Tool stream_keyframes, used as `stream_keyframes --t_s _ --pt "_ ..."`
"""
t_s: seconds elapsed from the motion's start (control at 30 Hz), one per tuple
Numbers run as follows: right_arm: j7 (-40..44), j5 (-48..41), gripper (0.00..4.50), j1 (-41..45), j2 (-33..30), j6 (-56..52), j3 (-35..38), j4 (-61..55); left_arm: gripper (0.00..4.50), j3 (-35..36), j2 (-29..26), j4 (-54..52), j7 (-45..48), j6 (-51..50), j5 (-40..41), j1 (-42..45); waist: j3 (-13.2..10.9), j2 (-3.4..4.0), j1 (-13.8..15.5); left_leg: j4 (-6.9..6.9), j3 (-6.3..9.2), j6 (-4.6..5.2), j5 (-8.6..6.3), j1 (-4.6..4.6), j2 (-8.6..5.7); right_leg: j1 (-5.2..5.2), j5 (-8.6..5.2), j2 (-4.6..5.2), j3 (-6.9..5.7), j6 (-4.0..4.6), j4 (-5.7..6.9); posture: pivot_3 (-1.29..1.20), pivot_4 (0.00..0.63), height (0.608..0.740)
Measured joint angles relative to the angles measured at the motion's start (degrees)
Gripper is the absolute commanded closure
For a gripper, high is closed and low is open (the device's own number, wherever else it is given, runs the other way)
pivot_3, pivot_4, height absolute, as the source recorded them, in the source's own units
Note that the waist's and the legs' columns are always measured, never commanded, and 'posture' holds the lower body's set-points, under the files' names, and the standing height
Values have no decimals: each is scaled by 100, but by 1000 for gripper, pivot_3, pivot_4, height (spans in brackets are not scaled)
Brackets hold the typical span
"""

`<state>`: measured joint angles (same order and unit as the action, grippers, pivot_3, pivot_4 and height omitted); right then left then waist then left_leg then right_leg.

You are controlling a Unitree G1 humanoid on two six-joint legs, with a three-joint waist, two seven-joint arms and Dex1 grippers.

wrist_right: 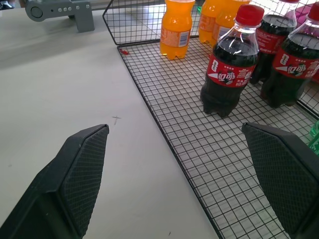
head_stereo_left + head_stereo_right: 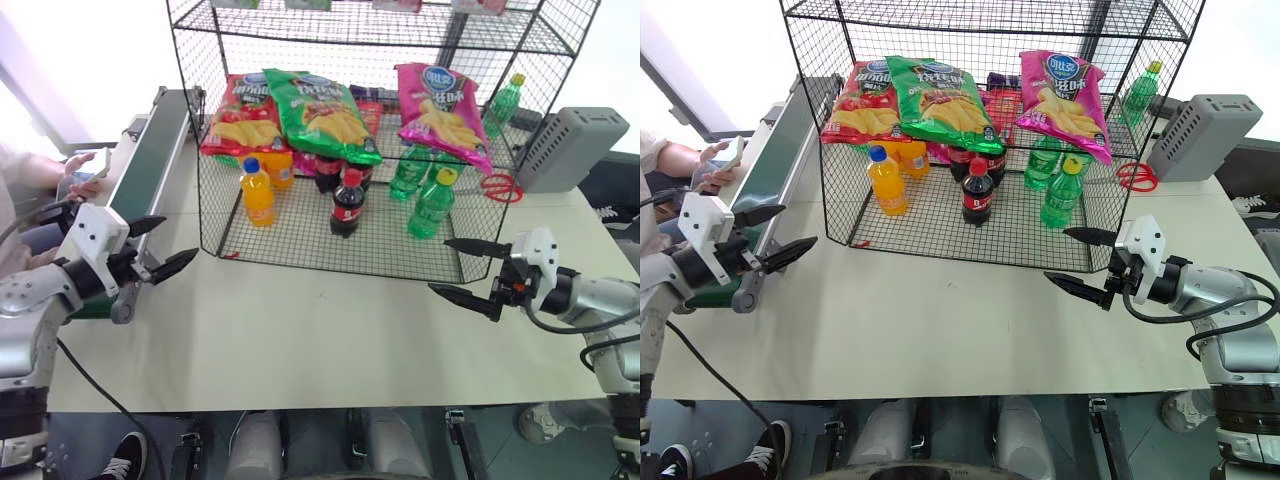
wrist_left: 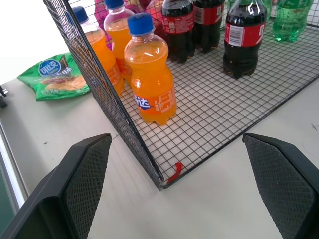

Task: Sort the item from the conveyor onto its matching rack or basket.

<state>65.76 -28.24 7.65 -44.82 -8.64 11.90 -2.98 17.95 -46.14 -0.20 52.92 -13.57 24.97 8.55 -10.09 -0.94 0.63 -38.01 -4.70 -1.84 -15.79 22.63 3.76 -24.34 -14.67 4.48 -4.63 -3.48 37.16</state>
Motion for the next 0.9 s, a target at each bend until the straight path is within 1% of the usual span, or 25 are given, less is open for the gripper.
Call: stream_keyframes --t_s 0.2,0.9 --pt "11 25 48 187 2 85 -2 208 0 -134 105 23 -209 156 -243 63 0 0 2 -1 0 0 0 0 -1 0 0 0 0 0 2 0 150 740" --pt "101 349 48 250 -1 426 -113 341 0 -139 102 245 110 641 -375 26 0 0 0 -1 -2 0 0 -1 0 0 0 0 0 0 3 0 150 740"
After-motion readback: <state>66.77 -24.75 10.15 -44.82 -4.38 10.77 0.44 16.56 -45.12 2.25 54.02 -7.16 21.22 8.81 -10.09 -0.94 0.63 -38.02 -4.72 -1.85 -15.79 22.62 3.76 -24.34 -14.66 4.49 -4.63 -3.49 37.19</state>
